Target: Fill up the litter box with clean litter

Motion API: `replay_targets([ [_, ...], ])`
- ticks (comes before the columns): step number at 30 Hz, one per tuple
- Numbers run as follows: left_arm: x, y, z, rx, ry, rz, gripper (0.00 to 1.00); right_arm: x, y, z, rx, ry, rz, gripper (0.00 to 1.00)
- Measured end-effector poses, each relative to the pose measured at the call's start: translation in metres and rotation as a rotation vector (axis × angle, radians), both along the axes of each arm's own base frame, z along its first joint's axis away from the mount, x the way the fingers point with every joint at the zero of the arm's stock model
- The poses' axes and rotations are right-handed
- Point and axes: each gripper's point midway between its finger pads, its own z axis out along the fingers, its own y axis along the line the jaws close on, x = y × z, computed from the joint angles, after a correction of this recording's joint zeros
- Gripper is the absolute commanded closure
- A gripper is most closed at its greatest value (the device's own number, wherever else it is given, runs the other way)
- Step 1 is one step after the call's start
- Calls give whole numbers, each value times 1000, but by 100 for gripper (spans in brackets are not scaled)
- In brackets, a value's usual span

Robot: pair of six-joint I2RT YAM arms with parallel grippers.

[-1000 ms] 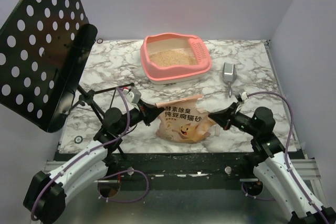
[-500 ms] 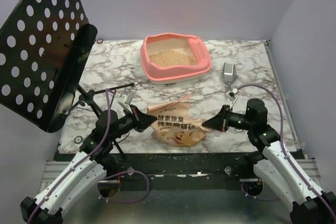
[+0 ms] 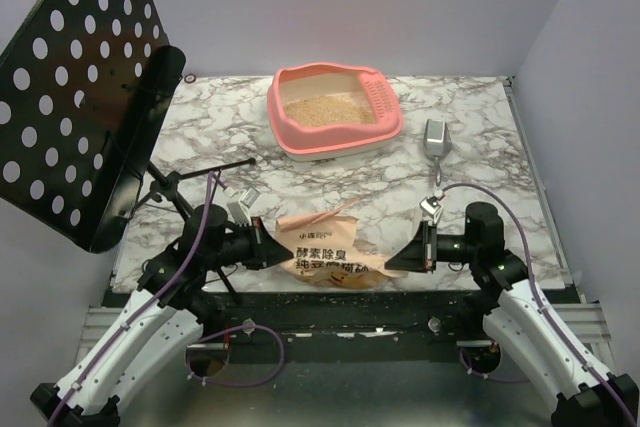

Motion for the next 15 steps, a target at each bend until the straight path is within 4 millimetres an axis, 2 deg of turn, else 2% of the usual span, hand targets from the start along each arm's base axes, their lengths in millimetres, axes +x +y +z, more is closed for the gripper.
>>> replay_targets([
  [6, -26, 5, -21, 50, 147, -59, 100, -19, -1, -23, 17, 191, 24, 100],
  [10, -35, 9, -36, 106, 228, -76, 100, -25, -3, -39, 5, 277, 16, 100],
  [14, -39, 13, -44, 158, 267, -96, 100, -26, -3, -42, 0, 304, 13, 100],
  [15, -40, 13, -44, 164, 269, -100, 100, -26, -3, -42, -1, 305, 12, 97],
])
